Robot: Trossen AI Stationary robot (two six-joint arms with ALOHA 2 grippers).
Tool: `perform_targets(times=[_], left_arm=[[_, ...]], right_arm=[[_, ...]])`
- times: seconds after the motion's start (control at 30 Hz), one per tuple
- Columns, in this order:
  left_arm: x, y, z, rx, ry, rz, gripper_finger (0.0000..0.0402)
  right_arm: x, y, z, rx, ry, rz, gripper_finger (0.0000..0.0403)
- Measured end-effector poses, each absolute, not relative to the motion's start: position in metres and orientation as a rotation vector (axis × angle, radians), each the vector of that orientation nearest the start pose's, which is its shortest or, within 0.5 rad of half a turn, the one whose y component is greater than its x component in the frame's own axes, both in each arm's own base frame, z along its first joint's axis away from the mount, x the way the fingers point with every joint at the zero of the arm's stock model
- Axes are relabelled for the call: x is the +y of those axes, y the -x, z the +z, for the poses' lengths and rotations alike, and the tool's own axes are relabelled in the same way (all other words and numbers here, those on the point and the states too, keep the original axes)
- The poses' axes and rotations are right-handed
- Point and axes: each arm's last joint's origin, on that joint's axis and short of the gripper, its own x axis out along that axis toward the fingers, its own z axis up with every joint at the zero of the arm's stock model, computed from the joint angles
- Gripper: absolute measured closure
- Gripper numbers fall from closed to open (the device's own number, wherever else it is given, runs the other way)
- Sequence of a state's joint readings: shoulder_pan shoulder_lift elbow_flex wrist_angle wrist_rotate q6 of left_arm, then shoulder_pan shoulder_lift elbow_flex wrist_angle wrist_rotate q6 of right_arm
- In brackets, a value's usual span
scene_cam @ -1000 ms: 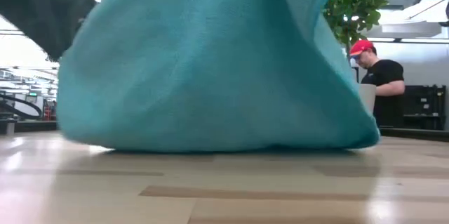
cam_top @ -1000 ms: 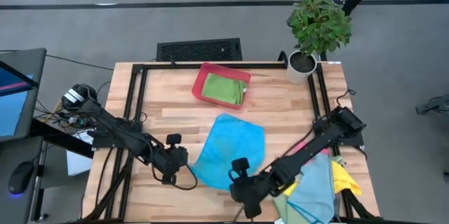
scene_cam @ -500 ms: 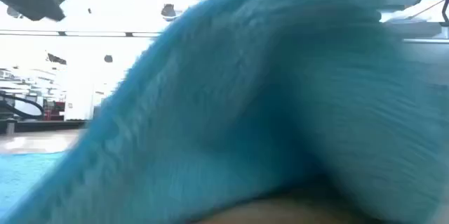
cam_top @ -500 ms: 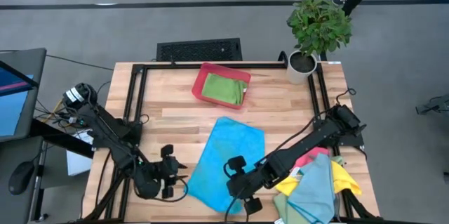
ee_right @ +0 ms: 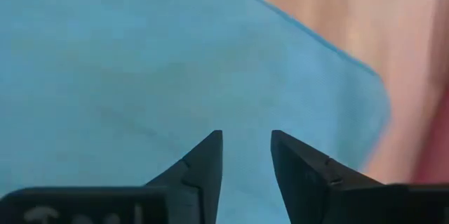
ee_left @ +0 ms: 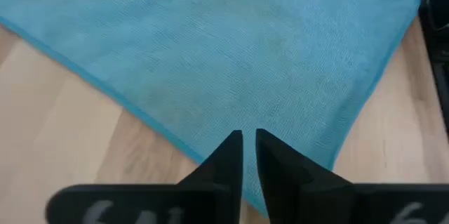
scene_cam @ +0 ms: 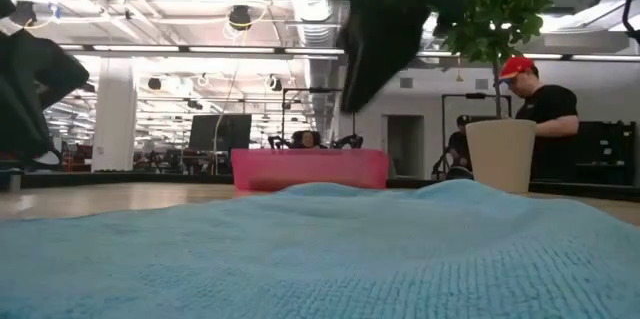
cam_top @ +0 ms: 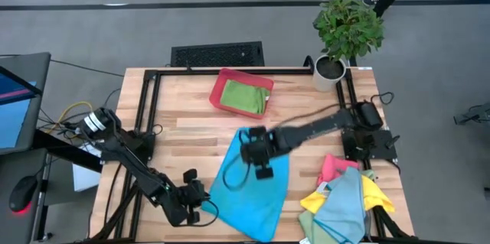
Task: Fold microfiber towels
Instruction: Fold the blue microfiber cloth
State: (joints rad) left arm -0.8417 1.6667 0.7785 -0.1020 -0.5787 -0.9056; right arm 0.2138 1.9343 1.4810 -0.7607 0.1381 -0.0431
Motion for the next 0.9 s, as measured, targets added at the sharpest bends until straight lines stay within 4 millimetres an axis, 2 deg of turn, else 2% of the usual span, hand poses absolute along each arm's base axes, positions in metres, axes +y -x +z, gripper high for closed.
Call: perform_targets(times=[0.13,0.33,0.47,0.57,0.73,0.83,0.9], left_arm=[[-0.21,-0.211,0.135,0.783,0.2,0.117,0.0396],[-0.199,-0.214,0.132,0.912,0.203,0.106,0.0401],[-0.193,-0.214,0.144,0.889,0.201,0.132,0.0401],[-0.187,-0.209,0.162,0.873,0.231,0.134,0.0401],[-0.185,-0.199,0.196,0.768,0.35,0.081,0.0401],[-0.19,-0.201,0.204,0.701,0.414,0.039,0.0401],[-0.195,-0.207,0.201,0.696,0.451,0.011,0.0401]], right_arm=[[0.04,-0.387,0.182,1.186,0.238,0.048,0.0269],[0.0,-0.394,0.178,1.141,0.224,0.031,0.0282],[-0.012,-0.399,0.166,1.141,0.208,0.053,0.0285],[-0.024,-0.399,0.161,1.157,0.197,0.037,0.0284],[-0.041,-0.403,0.164,1.1,0.206,0.008,0.0284],[-0.044,-0.405,0.165,1.07,0.223,0.018,0.0284],[-0.044,-0.41,0.157,1.053,0.213,0.047,0.0284]])
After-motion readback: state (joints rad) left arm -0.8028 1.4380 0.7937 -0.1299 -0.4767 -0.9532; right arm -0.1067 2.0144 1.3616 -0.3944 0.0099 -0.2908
